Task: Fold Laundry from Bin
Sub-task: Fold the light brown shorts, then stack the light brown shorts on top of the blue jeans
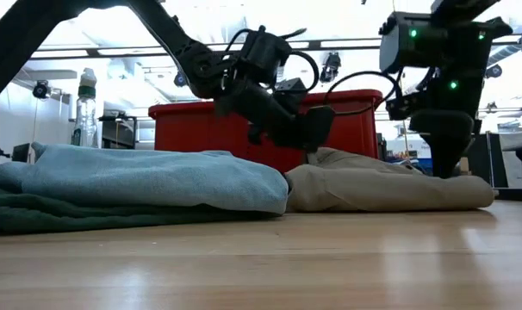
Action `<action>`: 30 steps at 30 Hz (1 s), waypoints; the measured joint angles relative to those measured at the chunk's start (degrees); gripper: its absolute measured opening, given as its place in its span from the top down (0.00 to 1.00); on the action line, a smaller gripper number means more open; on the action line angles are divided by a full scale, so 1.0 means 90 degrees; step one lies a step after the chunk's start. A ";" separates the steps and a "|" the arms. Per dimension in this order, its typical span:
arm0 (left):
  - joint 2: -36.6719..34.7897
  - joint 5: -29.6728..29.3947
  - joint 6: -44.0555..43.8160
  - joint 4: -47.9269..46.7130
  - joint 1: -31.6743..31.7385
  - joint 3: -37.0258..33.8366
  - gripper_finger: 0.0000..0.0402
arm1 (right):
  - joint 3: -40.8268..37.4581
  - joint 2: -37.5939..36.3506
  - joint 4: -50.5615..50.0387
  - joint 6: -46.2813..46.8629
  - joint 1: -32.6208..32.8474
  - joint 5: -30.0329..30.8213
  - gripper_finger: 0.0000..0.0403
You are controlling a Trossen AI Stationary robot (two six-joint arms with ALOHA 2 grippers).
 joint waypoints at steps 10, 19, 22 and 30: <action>-0.0093 -0.0047 0.0169 -0.0551 0.0080 0.0000 0.79 | 0.0017 -0.0141 -0.0152 -0.0012 -0.0001 -0.0069 0.98; -0.0474 -0.0753 0.0737 -0.1068 0.0085 0.0000 0.66 | -0.0026 -0.1350 -0.0610 0.0628 -0.0064 -0.0204 0.98; -0.0658 -0.0441 0.0776 -0.1353 0.0069 0.0000 0.63 | -0.0131 -0.1564 -0.0597 0.0722 -0.0288 -0.0160 0.98; -0.0730 0.2859 0.1079 -0.1257 -0.0351 0.0000 0.63 | -0.0167 -0.1591 -0.0589 0.0381 -0.0838 -0.0139 0.90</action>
